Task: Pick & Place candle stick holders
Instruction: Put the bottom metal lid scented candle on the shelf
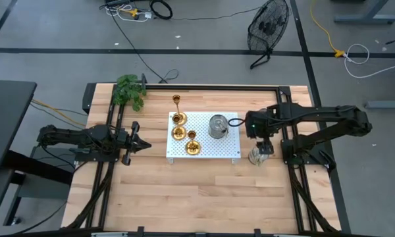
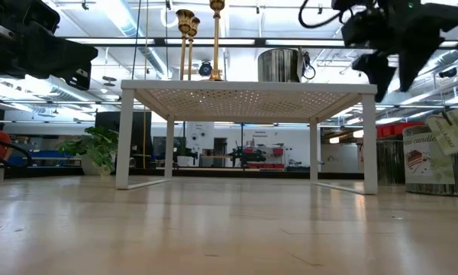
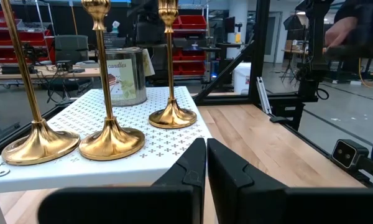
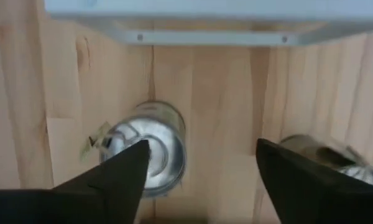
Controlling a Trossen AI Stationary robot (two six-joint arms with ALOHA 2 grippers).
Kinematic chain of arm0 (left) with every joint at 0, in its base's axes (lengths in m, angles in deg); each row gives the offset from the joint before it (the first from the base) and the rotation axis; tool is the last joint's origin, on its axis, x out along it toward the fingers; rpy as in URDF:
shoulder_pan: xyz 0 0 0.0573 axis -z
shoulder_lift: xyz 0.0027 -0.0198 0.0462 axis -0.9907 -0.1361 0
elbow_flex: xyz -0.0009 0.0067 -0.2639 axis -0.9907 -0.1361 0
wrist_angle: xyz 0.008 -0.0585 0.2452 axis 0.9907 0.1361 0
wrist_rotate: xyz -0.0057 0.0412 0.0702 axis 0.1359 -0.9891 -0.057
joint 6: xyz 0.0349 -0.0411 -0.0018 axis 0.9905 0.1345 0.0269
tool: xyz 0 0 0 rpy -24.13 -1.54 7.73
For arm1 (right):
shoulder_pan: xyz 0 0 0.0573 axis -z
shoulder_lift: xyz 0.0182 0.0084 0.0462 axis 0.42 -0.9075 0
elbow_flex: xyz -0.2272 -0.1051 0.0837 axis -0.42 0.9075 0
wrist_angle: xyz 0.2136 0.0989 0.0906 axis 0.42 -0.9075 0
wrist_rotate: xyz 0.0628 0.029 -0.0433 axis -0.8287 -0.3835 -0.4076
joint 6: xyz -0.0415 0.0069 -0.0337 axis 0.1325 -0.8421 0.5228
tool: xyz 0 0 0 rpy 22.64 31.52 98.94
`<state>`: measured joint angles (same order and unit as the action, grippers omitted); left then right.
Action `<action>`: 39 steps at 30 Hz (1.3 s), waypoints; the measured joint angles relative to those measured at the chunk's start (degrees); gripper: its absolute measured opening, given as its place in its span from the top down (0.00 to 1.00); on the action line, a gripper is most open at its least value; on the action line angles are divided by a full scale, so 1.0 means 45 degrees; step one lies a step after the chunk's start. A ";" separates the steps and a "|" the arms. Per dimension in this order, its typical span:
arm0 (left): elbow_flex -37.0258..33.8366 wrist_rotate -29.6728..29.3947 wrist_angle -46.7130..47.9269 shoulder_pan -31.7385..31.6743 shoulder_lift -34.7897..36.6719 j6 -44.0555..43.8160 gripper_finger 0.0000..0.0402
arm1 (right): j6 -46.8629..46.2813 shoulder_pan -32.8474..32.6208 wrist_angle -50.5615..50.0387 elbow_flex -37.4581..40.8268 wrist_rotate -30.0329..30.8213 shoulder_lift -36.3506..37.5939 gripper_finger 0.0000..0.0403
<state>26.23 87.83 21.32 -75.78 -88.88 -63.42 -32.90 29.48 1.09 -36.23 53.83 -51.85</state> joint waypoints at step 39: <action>-0.0002 0.0000 -0.0002 0.0000 0.0000 0.0000 0.95 | -0.0538 -0.1540 0.0716 0.0595 -0.1275 0.0031 0.04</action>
<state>26.22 87.83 21.31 -75.78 -88.88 -63.42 -35.32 22.55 4.32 -33.56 48.09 -51.71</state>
